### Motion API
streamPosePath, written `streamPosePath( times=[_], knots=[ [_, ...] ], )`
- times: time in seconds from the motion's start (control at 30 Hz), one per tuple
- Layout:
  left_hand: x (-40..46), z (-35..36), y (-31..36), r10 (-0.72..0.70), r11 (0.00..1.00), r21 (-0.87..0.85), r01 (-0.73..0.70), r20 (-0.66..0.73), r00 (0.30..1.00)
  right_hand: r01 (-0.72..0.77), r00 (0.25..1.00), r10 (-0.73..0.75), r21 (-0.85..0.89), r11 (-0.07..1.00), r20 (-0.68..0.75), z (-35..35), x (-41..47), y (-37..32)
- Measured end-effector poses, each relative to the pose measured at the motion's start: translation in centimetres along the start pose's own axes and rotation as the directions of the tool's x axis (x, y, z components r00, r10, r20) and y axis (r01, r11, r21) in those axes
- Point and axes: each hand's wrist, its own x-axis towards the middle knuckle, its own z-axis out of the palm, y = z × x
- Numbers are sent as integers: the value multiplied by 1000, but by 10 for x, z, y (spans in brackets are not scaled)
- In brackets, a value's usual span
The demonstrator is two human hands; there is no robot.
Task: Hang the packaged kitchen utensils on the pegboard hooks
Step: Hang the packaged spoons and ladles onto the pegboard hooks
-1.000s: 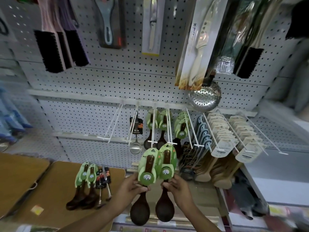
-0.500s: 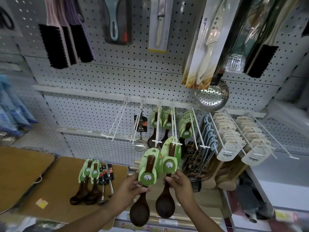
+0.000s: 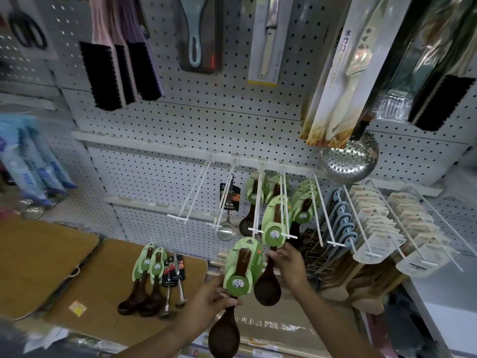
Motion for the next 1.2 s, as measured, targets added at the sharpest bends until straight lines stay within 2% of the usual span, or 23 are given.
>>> streamPosePath(
  times=[0.13, 0.27, 0.37, 0.4, 0.47, 0.53, 0.67, 0.8, 0.97, 1.2],
  knots=[
    [2, -1, -3, -50, 999, -1, 50, -3, 999, -50, 999, 48, -89, 995, -23, 0, 27, -2],
    [5, -1, -9, -77, 997, 7, 77, 9, 997, -81, 992, 59, -201, 976, -112, -4, 49, 13],
    [7, 1, -12, -71, 997, 13, 71, 2, 997, -117, 989, 91, -237, 964, -116, -3, 36, 10],
    [8, 1, -13, -72, 997, 12, 72, -5, 997, -98, 994, 84, -240, 966, -71, -1, 24, 5],
    [10, 2, -16, -70, 998, 2, 70, -16, 997, -62, 989, 81, -147, 987, 127, 1, 1, 0],
    [11, 4, -17, -57, 998, -11, 57, -12, 998, -46, 942, 73, -89, 995, 328, 2, -22, -2],
    [15, 6, -19, -68, 997, -24, 68, 14, 998, -16, 906, 39, -59, 998, 422, 4, -60, -9],
    [20, 10, -21, -39, 999, 21, 39, 17, 999, 30, 937, -56, 82, 996, 345, 15, -76, -20],
    [23, 15, -21, -41, 998, 37, 41, 7, 999, 99, 972, -128, 154, 983, 196, 26, -76, -28],
    [29, 22, -28, -68, 997, -42, 65, -80, 994, 100, 976, -127, 156, 983, 175, 32, -68, -29]
  ],
)
